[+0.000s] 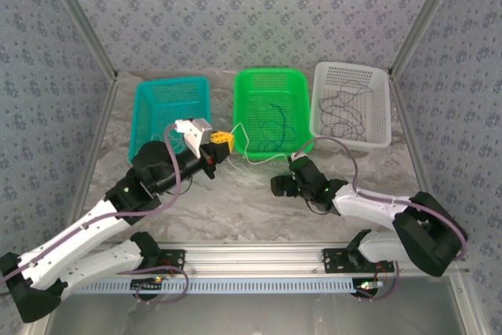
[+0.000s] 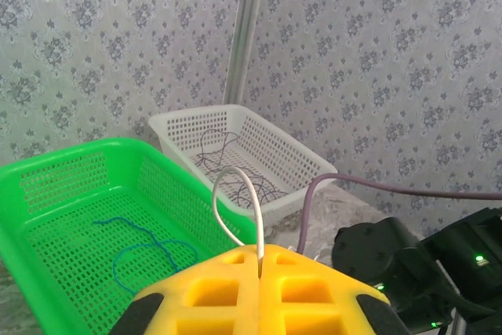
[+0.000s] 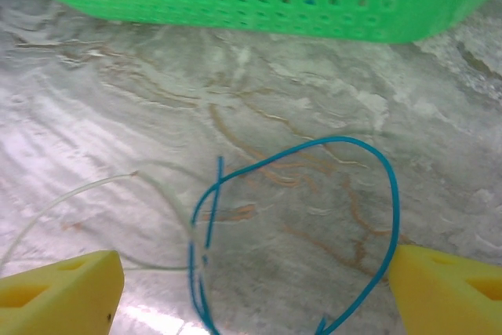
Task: Untangle the cables
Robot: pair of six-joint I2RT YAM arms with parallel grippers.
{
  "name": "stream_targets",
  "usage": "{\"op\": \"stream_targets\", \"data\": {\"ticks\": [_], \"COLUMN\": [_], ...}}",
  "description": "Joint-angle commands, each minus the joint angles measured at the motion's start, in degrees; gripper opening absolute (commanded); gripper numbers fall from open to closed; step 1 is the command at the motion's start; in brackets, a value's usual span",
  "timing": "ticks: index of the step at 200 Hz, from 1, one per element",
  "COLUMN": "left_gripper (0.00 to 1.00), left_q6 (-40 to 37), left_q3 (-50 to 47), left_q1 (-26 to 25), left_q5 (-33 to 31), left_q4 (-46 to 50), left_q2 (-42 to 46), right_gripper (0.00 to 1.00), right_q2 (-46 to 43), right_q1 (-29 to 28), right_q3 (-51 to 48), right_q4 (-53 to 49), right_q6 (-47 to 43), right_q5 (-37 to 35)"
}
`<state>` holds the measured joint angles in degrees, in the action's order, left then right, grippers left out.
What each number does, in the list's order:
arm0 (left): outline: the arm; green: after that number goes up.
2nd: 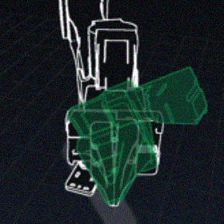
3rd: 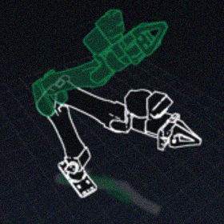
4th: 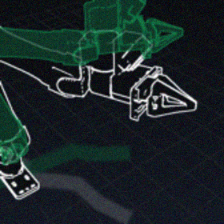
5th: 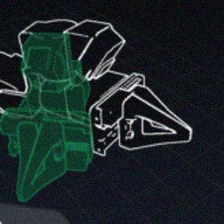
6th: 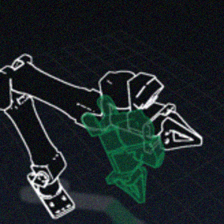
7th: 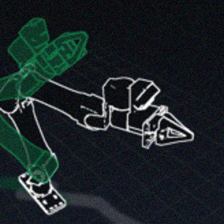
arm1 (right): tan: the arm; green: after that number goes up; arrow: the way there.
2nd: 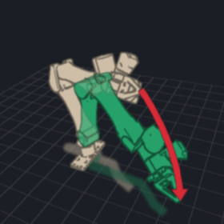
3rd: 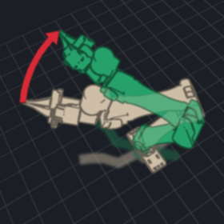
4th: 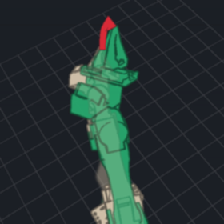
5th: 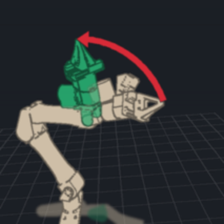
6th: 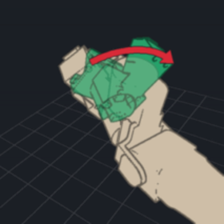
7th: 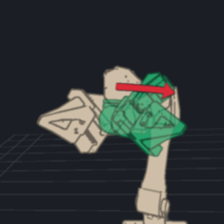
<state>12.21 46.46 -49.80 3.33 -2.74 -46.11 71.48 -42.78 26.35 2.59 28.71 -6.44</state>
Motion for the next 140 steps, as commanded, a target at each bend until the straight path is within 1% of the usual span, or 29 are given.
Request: {"op": "stream_targets", "data": {"ticks": [1,17,44,85,107,140], "left_gripper": [0.04,0.04,0.05,0.05,0.05,0.06], "left_q6": [-0.11,-0.08,0.11,0.92,1.24,1.59], "left_q3": [1.78,1.65,1.84,2.32,2.60,3.11], "left_q1": [0.49,0.57,0.65,0.75,0.84,0.87], "left_q5": [-1.60,-2.84,-2.82,-2.49,-2.19,-1.88], "left_q4": [-0.95,-0.84,-0.86,-0.77,-0.78,-0.69], "left_q2": [-0.22,-0.28,-0.64,-2.32,-2.86,-3.03], "right_gripper": [0.90,0.89,0.89,0.90,0.90,0.89], "right_q2": [-2.30,-2.55,-4.56,-12.90,-16.81,-18.70], "right_q1": [-0.35,-0.14,-0.90,-3.21,-3.39,-3.99], "right_q3": [-1.03,-2.20,-4.17,-7.61,-9.84,-11.32], "right_q4": [-0.27,-0.46,0.12,1.40,2.87,6.57], "right_q6": [-3.13,-2.96,-3.40,-10.20,-13.27,-16.45], "right_q5": [-0.05,0.64,1.83,1.56,2.38,4.32]}}
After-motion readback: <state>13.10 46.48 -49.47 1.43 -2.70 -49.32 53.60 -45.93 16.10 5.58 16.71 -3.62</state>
